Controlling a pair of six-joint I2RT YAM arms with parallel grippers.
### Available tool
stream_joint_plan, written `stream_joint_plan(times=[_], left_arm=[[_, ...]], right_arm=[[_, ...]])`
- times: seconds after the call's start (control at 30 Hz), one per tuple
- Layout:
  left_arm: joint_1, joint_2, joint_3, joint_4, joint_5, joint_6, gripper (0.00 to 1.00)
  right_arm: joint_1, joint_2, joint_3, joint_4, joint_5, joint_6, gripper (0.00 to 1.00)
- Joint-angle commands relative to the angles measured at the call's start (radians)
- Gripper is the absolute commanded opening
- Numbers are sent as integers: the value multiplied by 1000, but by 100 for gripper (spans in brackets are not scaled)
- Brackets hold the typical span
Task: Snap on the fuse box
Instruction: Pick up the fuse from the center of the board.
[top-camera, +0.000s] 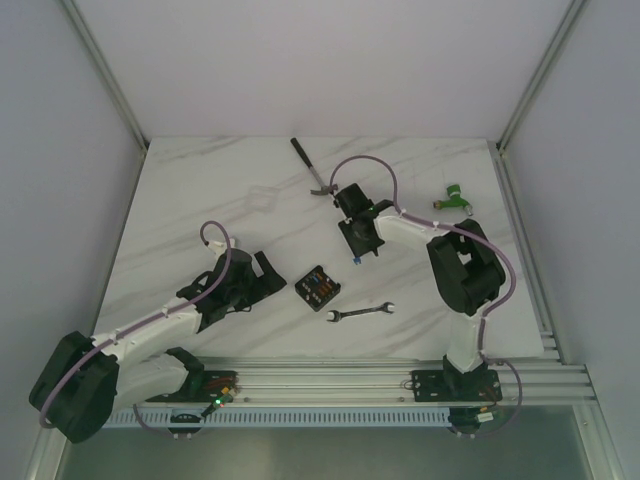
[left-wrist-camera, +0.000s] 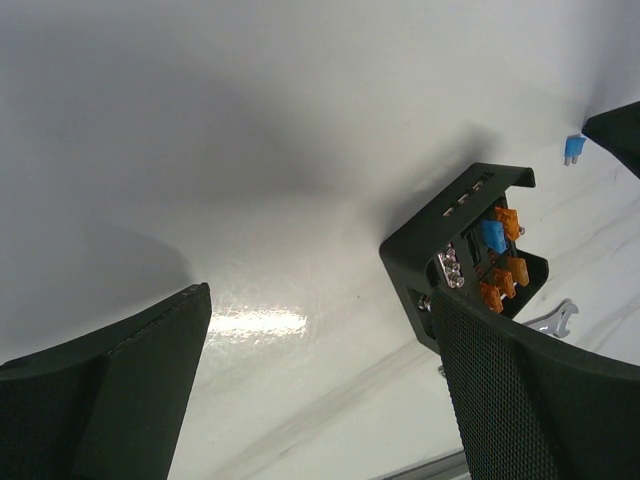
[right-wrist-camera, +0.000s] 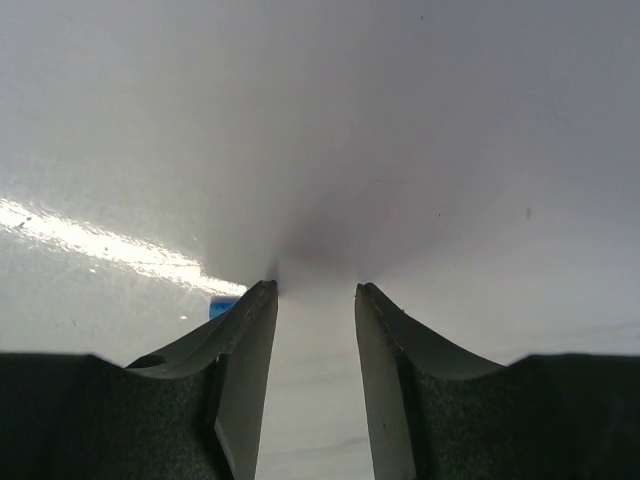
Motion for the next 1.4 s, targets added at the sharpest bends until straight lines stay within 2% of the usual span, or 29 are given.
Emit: stream_joint_plan(times=[0.0,0.2,0.33,0.47,1.37], left_arm=[[5,-13,2,-8,-9,6,100],[4,-16,4,-7,-12,5,100],[5,-17,2,-7,-12,3,100],[5,-23,3,-7,-12,4,100],[4,-11,5,-3,-6,5,100]], right_arm=[[-2,29,15,1,8,31,44],[1,-74,1,-32,-60,131,50],[4,-65,13,-71,-144,162,53],[6,-30,33,-110,-146,163,53],[21,88,126,-151,-110,156,37]])
